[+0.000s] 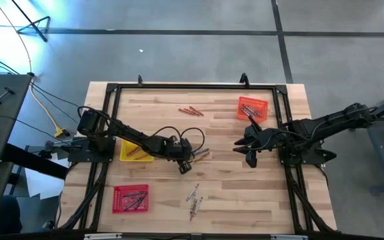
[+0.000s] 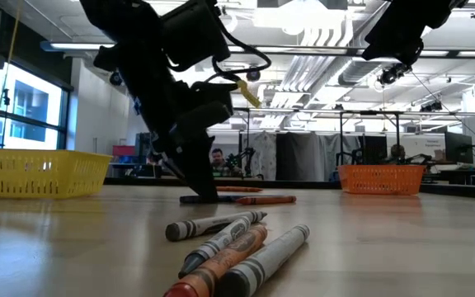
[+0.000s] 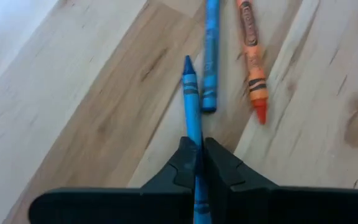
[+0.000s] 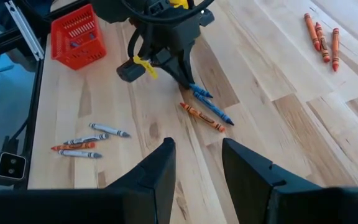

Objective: Sort crayons
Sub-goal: Put the blue crayon into the red bin

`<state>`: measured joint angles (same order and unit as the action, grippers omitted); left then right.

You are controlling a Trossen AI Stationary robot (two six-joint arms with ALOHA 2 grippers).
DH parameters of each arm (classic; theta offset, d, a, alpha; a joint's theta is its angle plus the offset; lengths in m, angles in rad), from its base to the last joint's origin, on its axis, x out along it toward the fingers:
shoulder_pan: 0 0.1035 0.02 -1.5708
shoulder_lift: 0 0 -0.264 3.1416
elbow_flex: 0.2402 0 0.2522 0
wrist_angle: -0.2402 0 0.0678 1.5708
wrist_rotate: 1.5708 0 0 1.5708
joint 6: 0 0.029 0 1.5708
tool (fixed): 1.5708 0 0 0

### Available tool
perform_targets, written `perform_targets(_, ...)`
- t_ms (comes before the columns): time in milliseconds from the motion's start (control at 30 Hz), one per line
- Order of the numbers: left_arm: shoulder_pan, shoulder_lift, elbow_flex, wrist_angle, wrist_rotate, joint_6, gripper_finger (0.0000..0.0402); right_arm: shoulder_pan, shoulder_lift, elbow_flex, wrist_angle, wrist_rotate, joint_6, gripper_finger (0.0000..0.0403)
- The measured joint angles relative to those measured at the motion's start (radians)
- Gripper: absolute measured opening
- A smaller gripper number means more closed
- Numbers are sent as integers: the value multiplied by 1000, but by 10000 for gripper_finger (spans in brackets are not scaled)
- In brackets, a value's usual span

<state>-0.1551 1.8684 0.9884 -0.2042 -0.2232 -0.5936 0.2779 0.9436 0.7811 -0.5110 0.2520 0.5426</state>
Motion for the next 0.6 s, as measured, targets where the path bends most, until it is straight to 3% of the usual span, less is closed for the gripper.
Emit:
perform_targets(233,-3,-97,-3,-20,-67,37,0,0,0,0,-1,6,0,125)
perform_targets(433,-11,-156,-2,-8,-158,48,0,2,12,-2,-3,92,0,125)
perform_targets(600,-53,-208,-1,7,-202,82,0,26,32,-64,97,143,-1,125)
